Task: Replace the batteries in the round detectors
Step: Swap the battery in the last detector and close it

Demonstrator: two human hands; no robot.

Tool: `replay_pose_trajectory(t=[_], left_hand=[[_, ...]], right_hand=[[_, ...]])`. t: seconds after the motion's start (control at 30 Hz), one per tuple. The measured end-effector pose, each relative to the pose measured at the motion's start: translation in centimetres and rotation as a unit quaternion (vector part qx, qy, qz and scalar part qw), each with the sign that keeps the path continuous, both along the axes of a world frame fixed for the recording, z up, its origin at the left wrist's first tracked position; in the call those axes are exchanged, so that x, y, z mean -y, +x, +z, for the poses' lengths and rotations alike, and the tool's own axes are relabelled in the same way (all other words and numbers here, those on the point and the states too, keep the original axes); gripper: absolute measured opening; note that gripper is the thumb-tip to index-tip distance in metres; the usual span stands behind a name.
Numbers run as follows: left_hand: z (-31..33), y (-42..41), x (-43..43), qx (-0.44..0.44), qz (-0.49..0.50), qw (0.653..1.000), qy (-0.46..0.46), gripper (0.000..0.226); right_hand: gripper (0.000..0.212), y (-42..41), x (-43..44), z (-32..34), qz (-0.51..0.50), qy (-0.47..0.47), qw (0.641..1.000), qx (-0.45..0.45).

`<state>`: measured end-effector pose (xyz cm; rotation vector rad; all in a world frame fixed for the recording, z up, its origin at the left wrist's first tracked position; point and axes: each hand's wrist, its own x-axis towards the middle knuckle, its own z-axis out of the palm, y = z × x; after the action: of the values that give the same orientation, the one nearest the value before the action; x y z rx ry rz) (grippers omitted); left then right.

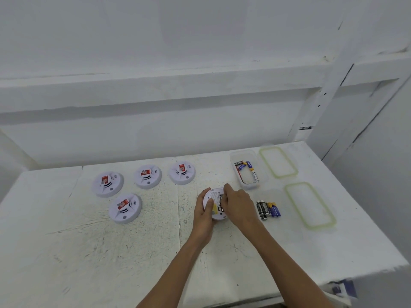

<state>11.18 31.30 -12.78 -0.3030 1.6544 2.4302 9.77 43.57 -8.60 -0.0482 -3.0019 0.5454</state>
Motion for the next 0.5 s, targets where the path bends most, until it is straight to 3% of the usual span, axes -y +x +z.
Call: replay_pose_trajectory(t=[0.33,0.5], left_hand=[[-0.5,-0.2,-0.3,0.003,0.008,1.0,-0.025,0.034],[-0.3,-0.3,-0.3,0.007,0.015,1.0,-0.003,0.035]], right_hand=[[0.017,0.6,-0.6,-0.5,0.004,-0.044,0.999,-0.016],[0.016,1.0,-0.2,-0.6,-0.038,-0.13,0.989,-0.058]])
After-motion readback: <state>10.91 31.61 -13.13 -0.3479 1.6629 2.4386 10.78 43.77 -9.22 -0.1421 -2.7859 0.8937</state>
